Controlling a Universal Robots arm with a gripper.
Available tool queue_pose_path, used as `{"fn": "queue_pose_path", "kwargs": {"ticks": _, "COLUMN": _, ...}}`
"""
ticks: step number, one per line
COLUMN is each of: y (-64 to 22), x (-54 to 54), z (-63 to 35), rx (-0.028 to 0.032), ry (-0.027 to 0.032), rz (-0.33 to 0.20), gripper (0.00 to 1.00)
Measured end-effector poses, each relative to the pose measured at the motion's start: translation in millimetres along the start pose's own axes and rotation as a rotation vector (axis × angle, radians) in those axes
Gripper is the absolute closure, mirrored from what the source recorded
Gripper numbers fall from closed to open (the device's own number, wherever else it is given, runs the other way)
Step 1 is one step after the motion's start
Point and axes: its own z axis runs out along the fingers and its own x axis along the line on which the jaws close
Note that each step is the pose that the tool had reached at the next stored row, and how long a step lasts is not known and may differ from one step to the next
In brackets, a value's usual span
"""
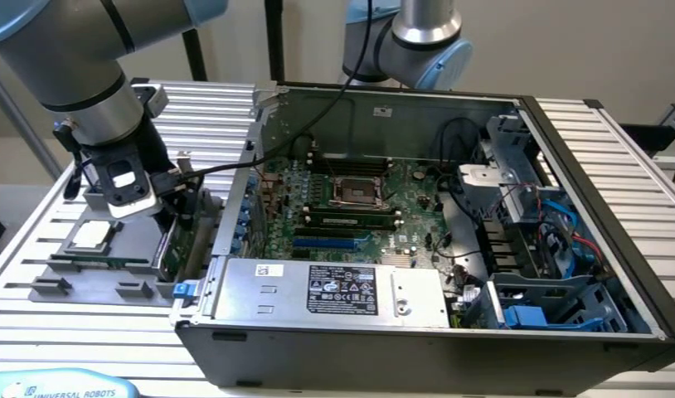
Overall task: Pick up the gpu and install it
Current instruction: 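Pick up the gpu and move the gpu toward the slot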
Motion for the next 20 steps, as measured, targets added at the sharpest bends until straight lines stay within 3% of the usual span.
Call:
{"fn": "queue_pose_path", "kwargs": {"ticks": 2, "y": 0.0, "x": 0.0, "z": 0.0, "rx": -0.0002, "ry": 0.0001, "rz": -0.002, "gripper": 0.62}}
{"fn": "queue_pose_path", "kwargs": {"ticks": 3, "y": 0.0, "x": 0.0, "z": 0.0, "rx": -0.0003, "ry": 0.0002, "rz": -0.002, "gripper": 0.69}}
{"fn": "queue_pose_path", "kwargs": {"ticks": 10, "y": 0.0, "x": 0.0, "z": 0.0, "rx": -0.0003, "ry": 0.0003, "rz": -0.003, "gripper": 0.73}}
{"fn": "queue_pose_path", "kwargs": {"ticks": 20, "y": 0.0, "x": 0.0, "z": 0.0, "rx": -0.0011, "ry": 0.0021, "rz": -0.01, "gripper": 0.73}}
